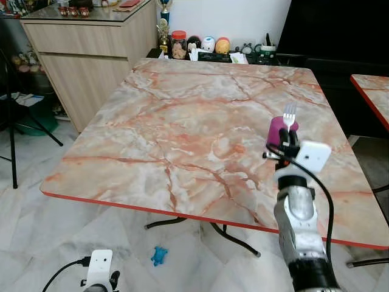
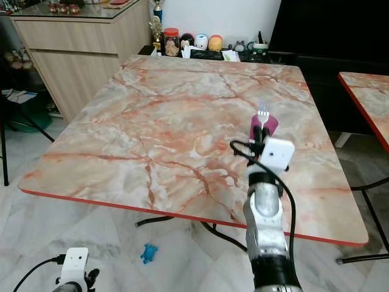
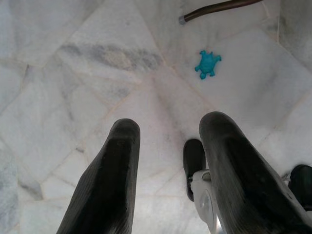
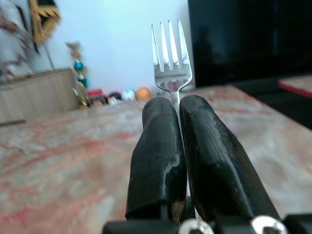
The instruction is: Setting the table
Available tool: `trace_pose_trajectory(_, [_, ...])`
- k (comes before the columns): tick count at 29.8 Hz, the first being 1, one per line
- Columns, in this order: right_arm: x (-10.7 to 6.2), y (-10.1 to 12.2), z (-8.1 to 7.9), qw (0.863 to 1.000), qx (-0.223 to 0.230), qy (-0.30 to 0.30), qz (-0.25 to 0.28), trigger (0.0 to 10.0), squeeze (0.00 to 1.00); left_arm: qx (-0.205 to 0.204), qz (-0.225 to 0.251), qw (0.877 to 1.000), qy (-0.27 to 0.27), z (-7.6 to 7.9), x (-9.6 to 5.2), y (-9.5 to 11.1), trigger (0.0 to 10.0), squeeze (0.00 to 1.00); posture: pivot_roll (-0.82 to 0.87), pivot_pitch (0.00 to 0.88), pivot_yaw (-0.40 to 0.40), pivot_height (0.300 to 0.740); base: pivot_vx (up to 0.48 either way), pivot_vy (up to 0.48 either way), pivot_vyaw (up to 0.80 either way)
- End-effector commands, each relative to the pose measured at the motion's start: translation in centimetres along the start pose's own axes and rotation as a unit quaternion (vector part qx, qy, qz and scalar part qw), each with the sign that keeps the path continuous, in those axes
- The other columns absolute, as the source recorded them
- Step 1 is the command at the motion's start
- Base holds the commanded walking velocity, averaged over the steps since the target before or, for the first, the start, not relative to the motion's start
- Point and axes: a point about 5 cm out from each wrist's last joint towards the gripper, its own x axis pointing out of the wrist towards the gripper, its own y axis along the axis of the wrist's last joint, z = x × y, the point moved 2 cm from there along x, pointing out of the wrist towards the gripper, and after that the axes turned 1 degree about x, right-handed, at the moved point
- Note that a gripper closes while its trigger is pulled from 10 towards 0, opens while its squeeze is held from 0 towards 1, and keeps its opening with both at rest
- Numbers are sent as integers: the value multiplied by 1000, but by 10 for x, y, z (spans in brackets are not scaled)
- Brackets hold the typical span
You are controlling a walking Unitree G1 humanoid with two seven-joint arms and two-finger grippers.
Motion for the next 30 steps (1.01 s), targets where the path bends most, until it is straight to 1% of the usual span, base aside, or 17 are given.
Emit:
trace_pose_trajectory(1, [2, 6, -1, 1000, 3, 5, 9, 10000, 0, 0, -5, 1000, 3, 1, 0, -1, 10000, 0, 54, 0, -10, 740, 0, -480, 0])
trace_pose_trajectory(11, [3, 8, -2, 1000, 15, 0, 9, 10000, 0, -3, -6, 1000, 1, 2, 0, -2, 10000, 0, 49, 0, -8, 740, 0, -480, 0])
trace_pose_trajectory(21, [6, 12, 1, 1000, 12, -3, 10, 10000, 0, -3, -6, 1000, 1, 2, 0, -2, 10000, 0, 41, 0, -7, 740, 0, -424, 0])
trace_pose_trajectory(30, [7, 12, 0, 1000, 14, -1, 8, 10000, 0, -3, -5, 1000, 0, 2, 0, -2, 10000, 0, 41, 0, -5, 740, 0, -390, 0])
